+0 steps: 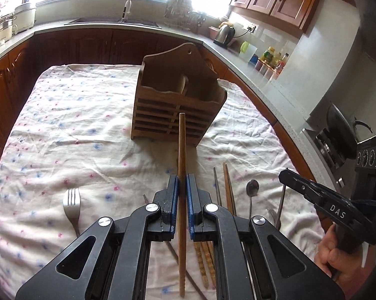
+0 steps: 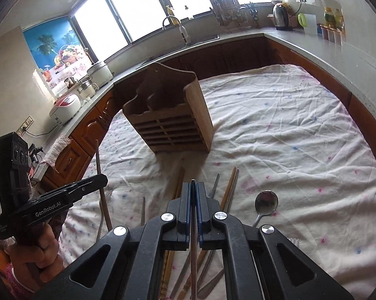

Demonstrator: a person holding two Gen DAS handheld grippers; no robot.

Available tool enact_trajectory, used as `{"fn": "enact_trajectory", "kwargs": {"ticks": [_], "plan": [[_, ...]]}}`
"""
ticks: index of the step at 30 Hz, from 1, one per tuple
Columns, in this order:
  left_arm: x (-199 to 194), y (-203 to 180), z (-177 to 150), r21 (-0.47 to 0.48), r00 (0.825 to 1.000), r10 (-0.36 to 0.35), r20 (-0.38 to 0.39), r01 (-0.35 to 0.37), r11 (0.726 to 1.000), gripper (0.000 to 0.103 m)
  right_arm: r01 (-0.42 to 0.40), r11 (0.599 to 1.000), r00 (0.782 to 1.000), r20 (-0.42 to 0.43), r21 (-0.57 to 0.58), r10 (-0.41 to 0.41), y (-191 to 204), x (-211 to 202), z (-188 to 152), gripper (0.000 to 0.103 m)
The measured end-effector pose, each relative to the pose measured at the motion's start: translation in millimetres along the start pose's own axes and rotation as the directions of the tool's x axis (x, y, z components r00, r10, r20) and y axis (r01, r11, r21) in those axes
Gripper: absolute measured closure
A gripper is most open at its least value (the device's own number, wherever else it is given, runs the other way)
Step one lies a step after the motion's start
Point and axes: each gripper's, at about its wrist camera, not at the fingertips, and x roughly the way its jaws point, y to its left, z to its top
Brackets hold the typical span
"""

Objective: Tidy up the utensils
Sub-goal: 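Carry both chopsticks up and lower them into the wooden utensil holder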

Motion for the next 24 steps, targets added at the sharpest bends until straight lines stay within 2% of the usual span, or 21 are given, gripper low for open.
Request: {"fn": "enact_trajectory", "kwargs": {"ticks": [10, 24], "plan": [[-47.6, -0.3, 5.7, 0.017, 0.995, -0.014, 0.097, 0.012, 1.000, 0.097, -0.021, 0.999, 0.993, 0.114, -0.042, 0.025, 25.1, -42.0, 26.8, 0.099], [-65.6, 5.8, 29.3, 0.003, 0.981, -0.009, 0.193, 0.009, 1.000, 0.097, -0.018, 0.998, 0.978, 0.206, -0.052, 0.028, 31.6, -54.9, 59.3, 0.099]]}}
